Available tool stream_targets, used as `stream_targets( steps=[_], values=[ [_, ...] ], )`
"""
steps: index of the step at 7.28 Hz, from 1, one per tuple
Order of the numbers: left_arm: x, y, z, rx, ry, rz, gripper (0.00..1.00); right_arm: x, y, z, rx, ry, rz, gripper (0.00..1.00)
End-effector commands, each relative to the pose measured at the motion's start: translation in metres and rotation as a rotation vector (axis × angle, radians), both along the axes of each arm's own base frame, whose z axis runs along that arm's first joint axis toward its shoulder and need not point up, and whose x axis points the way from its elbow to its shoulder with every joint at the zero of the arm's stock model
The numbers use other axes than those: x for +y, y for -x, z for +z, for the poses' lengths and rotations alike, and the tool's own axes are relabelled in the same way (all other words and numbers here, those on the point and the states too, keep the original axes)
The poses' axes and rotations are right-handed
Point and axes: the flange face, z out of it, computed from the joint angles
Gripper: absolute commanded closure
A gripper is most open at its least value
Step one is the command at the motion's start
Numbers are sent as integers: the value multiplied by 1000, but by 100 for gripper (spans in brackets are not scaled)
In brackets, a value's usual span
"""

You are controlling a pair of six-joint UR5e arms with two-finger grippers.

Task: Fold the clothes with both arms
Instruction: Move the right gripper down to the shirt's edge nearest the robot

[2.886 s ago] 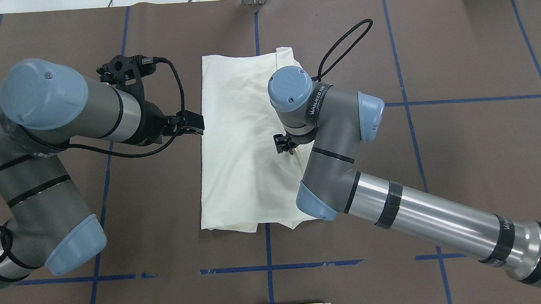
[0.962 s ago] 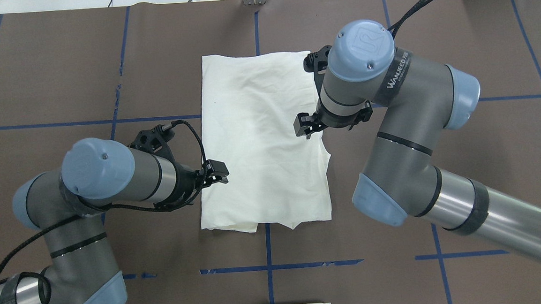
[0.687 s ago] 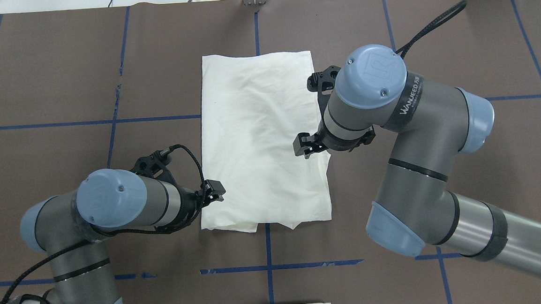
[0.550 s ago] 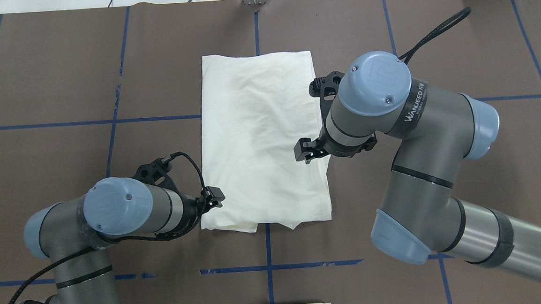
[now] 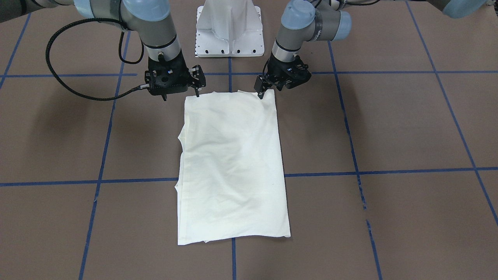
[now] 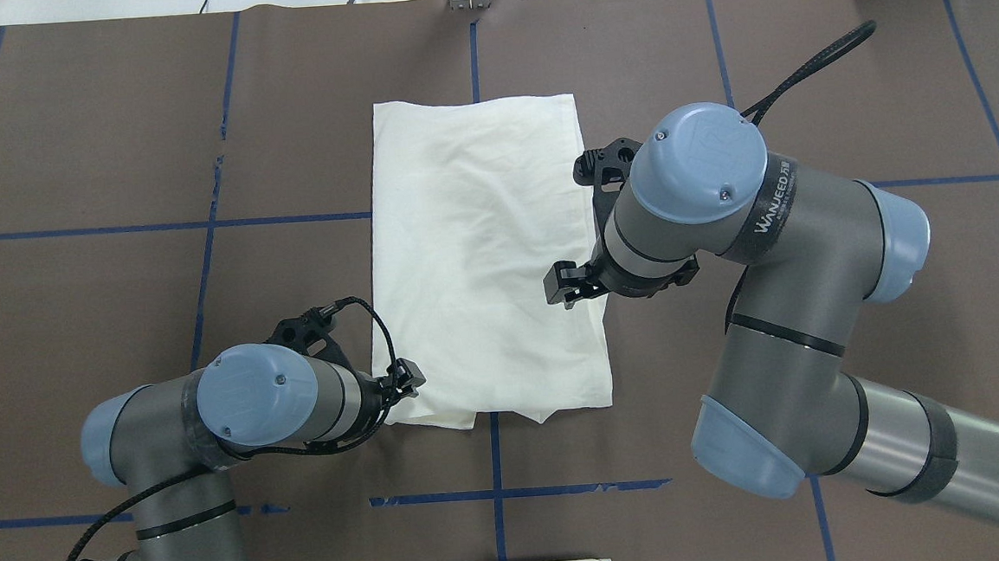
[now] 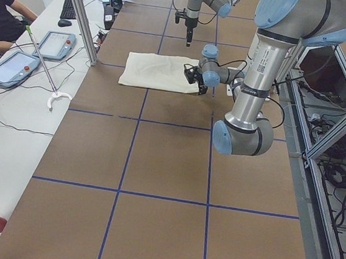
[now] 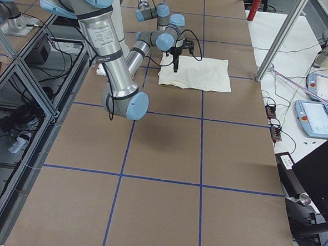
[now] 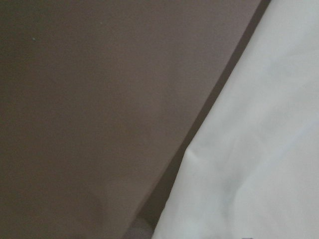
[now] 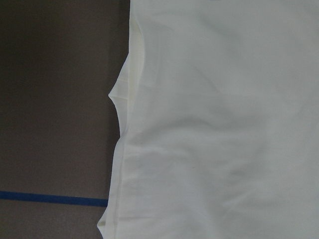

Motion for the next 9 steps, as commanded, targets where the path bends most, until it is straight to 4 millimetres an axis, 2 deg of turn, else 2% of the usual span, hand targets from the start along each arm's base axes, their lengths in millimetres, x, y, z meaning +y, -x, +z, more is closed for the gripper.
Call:
stream_targets(
  steps=[1,3,4,6,9],
  values=[
    [-3,-2,2,-9,-9,-14,30,0,0,-1,-2,-1,0,0],
    [-4,-3,4,-14,-10,-17,37,0,0,0,0,0,0,0],
    [-3,-4,3,-13,-10,-13,50,0,0,1,1,0,1,0],
    [-2,-2,3,-12,-21,-8,99,0,-1,4,7,3,1,0],
    [2,5,-10,16,-28,3,100,4,2,3,2,28,19,0]
  ],
)
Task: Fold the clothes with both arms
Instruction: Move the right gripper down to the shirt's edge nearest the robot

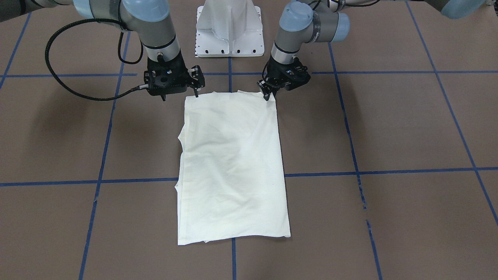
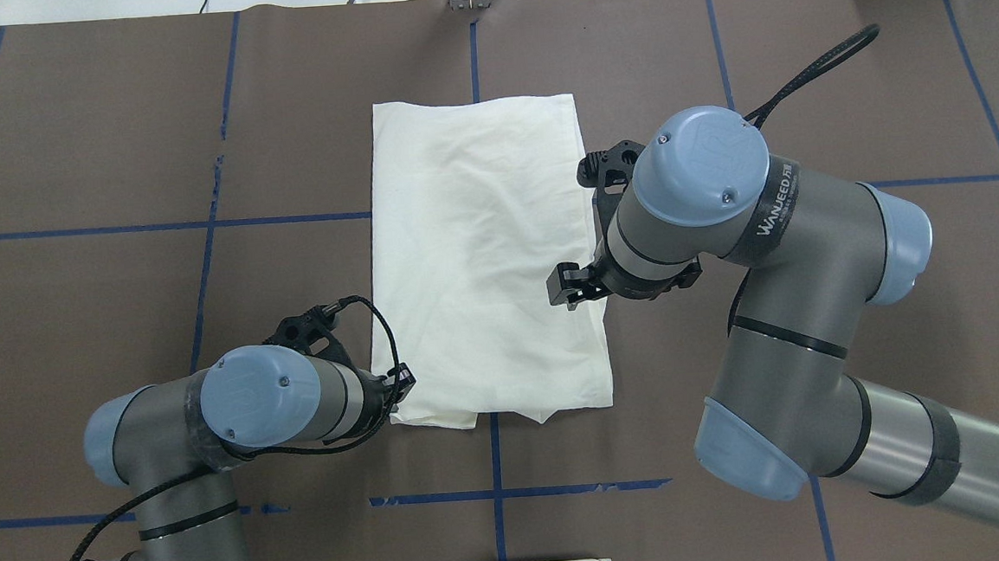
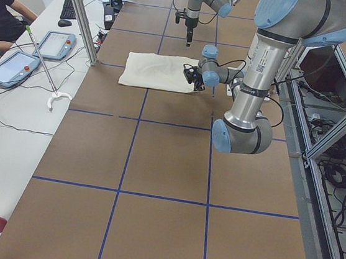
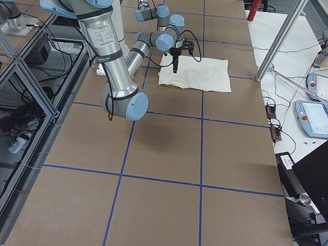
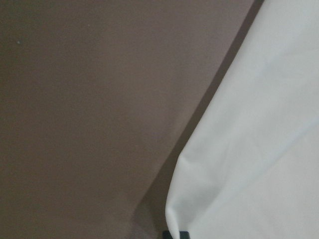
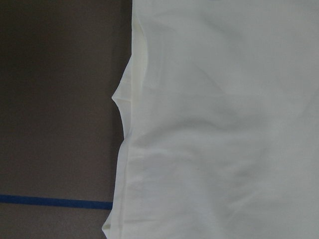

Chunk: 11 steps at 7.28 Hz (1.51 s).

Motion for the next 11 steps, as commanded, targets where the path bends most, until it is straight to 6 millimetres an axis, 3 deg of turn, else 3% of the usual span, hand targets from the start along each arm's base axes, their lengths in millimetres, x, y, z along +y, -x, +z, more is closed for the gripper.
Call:
stream_targets(
  steps=[1,2,3,5,7,11],
  values=[
    [4,8,-12,25,-7,7,100,14,11,-1,-6,66,39,0],
    [4,7,-14,30,-8,11,100,34,29,-7,-39,160,126,0],
    [4,7,-15,32,-9,11,100,49,43,-2,-91,214,234,0],
    [4,7,-14,32,-9,11,100,74,70,31,-64,306,349,0],
    [3,6,-18,31,-39,30,100,80,91,53,-15,353,389,0],
    [3,6,-20,34,-39,31,100,81,116,54,2,412,435,0]
  ],
)
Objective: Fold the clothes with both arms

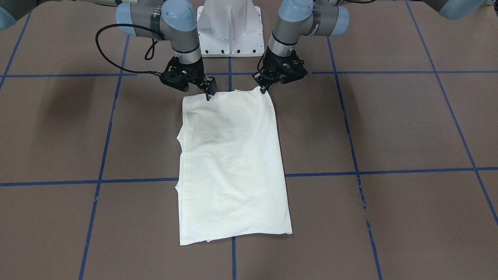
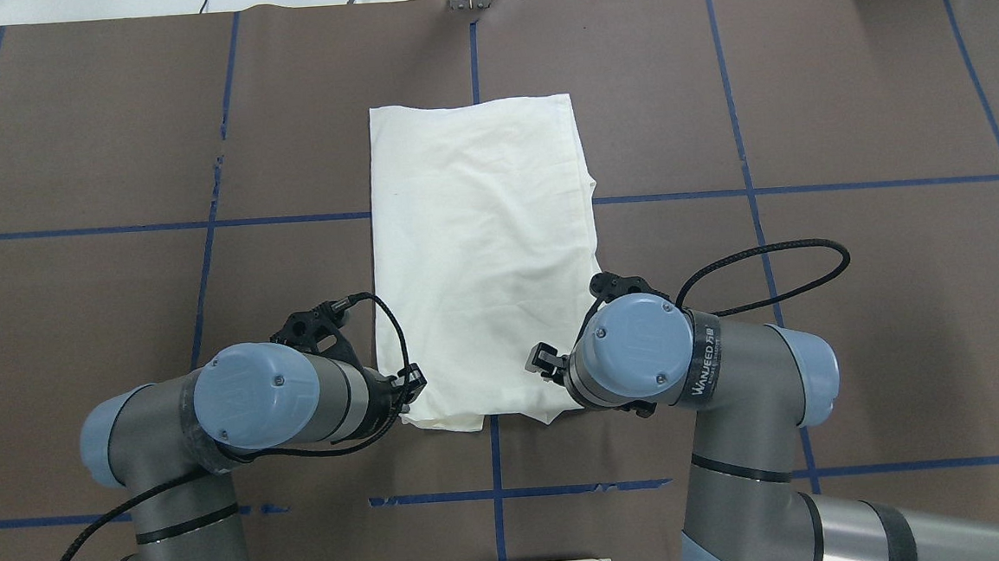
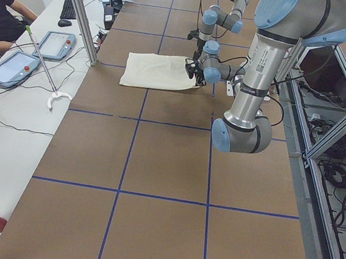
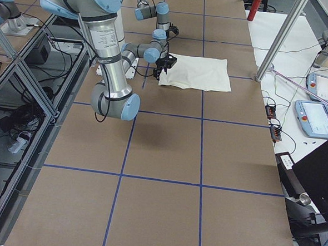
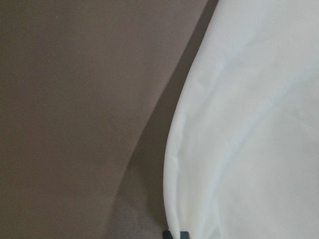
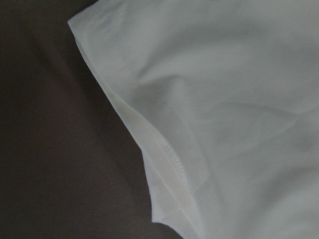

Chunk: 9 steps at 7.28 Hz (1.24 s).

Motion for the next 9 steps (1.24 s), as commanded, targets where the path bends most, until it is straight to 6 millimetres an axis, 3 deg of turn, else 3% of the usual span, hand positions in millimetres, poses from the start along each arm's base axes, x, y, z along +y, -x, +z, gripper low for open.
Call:
stream_targets(
  steps=[1,7,9],
  values=[
    [0,0,-1,2,-1,0,100,-3,13,5,13,52,45,0],
    [1,-1,-3,5,-2,1,100,-4,17,10,22,57,48,0],
    [0,-2,-2,5,-2,1,100,-8,27,6,8,52,53,0]
  ],
)
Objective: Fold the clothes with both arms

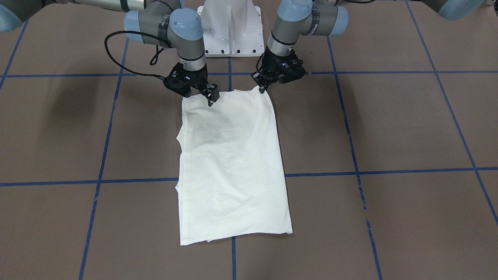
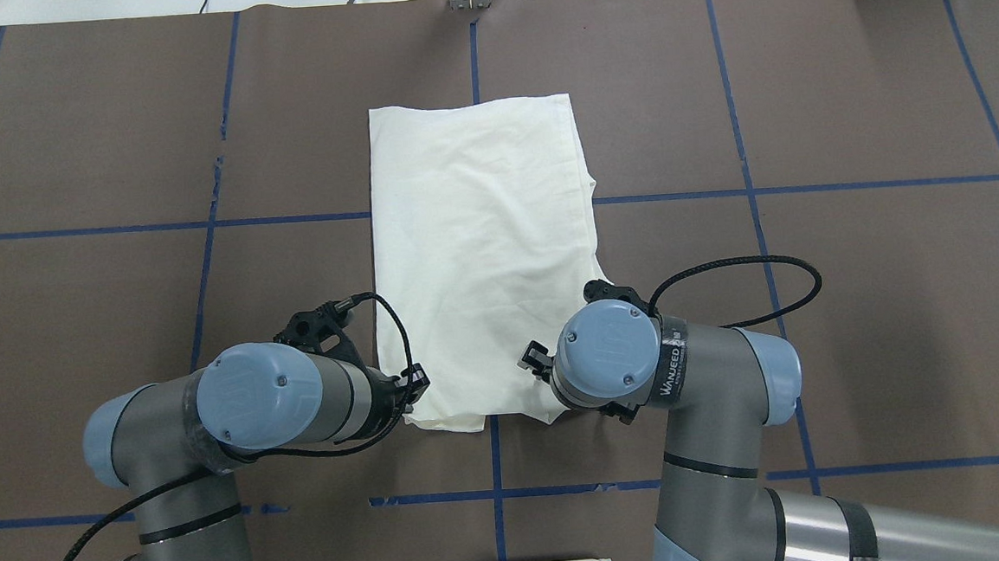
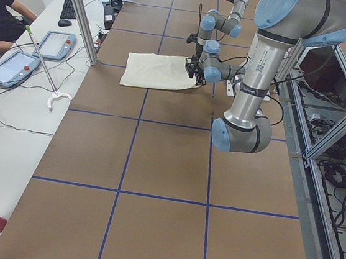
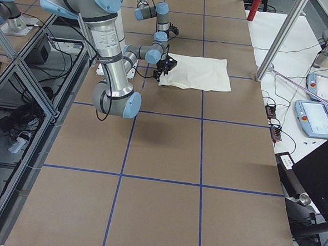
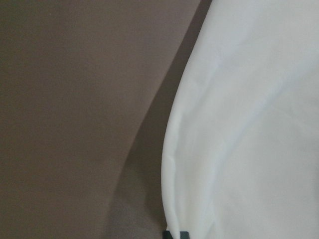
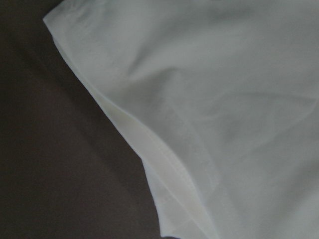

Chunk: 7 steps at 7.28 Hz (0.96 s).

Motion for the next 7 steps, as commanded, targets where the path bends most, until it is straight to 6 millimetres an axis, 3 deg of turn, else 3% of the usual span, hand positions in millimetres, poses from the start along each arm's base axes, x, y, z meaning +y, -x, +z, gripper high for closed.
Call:
stream_targets(
  steps=[1,7],
  values=[
    [0,-1,2,-3,0,1,100,-4,8,0,3,-1,2,0],
    [1,-1,2,-2,1,2,100,-3,4,6,19,12,6,0]
  ],
)
